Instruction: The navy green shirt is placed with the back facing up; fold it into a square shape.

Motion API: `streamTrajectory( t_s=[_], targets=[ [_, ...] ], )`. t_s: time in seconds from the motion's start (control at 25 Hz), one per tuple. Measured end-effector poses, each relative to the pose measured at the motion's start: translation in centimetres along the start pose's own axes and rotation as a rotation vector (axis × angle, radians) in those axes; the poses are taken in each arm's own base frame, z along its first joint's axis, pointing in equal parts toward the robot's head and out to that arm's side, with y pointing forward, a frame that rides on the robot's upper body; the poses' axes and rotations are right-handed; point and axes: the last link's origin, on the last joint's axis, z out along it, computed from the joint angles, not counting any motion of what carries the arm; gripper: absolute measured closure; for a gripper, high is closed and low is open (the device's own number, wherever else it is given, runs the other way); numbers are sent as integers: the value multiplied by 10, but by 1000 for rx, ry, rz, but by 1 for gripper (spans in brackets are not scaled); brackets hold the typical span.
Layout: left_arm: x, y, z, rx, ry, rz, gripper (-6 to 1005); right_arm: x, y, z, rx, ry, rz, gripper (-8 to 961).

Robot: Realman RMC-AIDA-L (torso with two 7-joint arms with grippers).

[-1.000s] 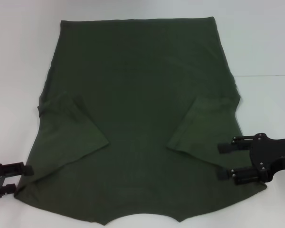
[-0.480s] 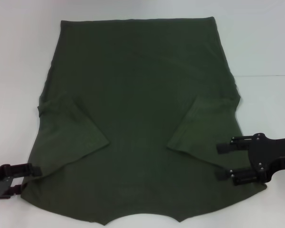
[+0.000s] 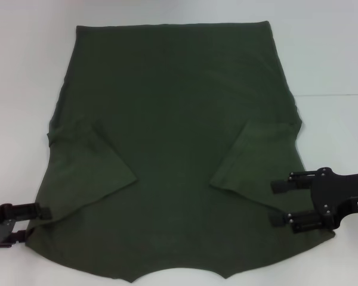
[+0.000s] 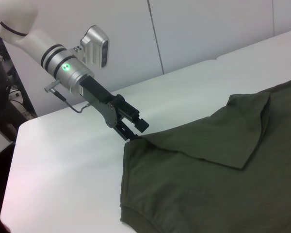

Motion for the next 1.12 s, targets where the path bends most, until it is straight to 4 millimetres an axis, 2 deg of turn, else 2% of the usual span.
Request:
streamTrajectory(
  t_s=[0.4, 1.12],
  targets=[
    [4, -1, -13, 20, -12, 0, 143, 0, 0, 0, 0, 0, 6, 127],
    [3, 0, -14, 21, -27, -9, 141, 0, -1, 0, 5, -5, 1, 128]
  ],
)
